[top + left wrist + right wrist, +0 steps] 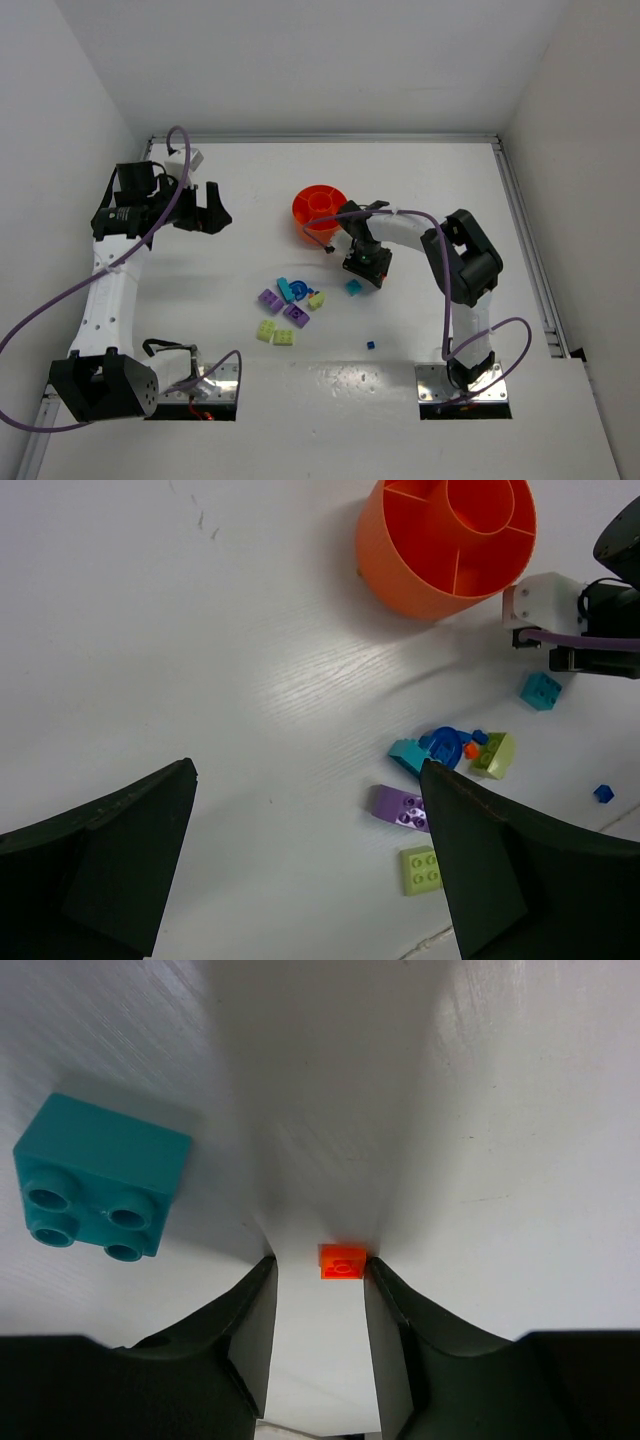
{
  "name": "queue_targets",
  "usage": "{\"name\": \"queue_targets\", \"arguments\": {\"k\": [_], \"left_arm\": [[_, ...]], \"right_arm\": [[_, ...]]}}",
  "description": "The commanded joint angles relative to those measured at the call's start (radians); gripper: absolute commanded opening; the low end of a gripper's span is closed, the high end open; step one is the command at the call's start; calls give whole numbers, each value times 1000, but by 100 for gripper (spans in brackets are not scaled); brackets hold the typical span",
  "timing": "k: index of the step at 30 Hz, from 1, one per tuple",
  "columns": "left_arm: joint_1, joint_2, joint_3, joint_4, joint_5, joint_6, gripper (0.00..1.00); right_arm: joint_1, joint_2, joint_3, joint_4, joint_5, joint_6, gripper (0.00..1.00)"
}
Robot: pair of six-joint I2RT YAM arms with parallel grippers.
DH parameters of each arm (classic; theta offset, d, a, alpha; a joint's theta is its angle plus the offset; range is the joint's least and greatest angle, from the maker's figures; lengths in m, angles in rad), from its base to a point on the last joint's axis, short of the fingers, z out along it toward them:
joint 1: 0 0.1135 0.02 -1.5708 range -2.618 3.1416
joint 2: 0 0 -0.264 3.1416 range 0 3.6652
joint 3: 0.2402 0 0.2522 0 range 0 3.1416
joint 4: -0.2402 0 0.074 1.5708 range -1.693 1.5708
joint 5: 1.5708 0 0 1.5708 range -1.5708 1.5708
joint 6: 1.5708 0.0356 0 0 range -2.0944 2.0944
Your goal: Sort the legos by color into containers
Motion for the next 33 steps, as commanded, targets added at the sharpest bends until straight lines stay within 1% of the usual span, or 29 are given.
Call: {"name": "queue_targets", "arguments": {"k": [1, 9, 13, 16, 17, 20, 21, 25, 26, 29, 30, 32, 33], "left_arm": [[13, -9, 37, 19, -3, -18, 100], [13, 0, 37, 19, -3, -18, 100], [13, 0, 37, 19, -3, -18, 100], [13, 0, 37, 19, -12, -18, 100], [13, 0, 37, 10, -12, -18, 100], [13, 0, 37, 10, -12, -18, 100], [13, 0, 37, 10, -12, -18, 100], [13, 0, 37, 10, -12, -18, 100], [13, -9, 37, 10, -12, -18, 100], [13, -9, 28, 10, -12, -8, 100], [13, -20, 28, 10, -12, -8, 100], [13, -31, 28, 10, -12, 2, 100], [13, -40, 28, 10, -12, 2, 100]], "right_arm": [[4, 18, 10, 90, 3, -7, 40], [4, 29, -17, 122, 2, -7, 40], [4, 40, -8, 132, 2, 2, 32], [-5, 49, -8, 132, 13, 2, 25], [-5, 49, -8, 132, 13, 2, 21], [-5, 58, -8, 132, 24, 2, 16], [-5, 58, -8, 132, 24, 2, 13], [-5, 0, 1, 83, 0, 20, 7], [4, -39, 10, 66, -16, 42, 7], [4, -107, 74, -26, -89, 72, 4], [4, -147, 119, -51, -120, 83, 4], [4, -185, 162, -108, -148, 99, 4], [4, -201, 212, -126, -172, 112, 4]]}}
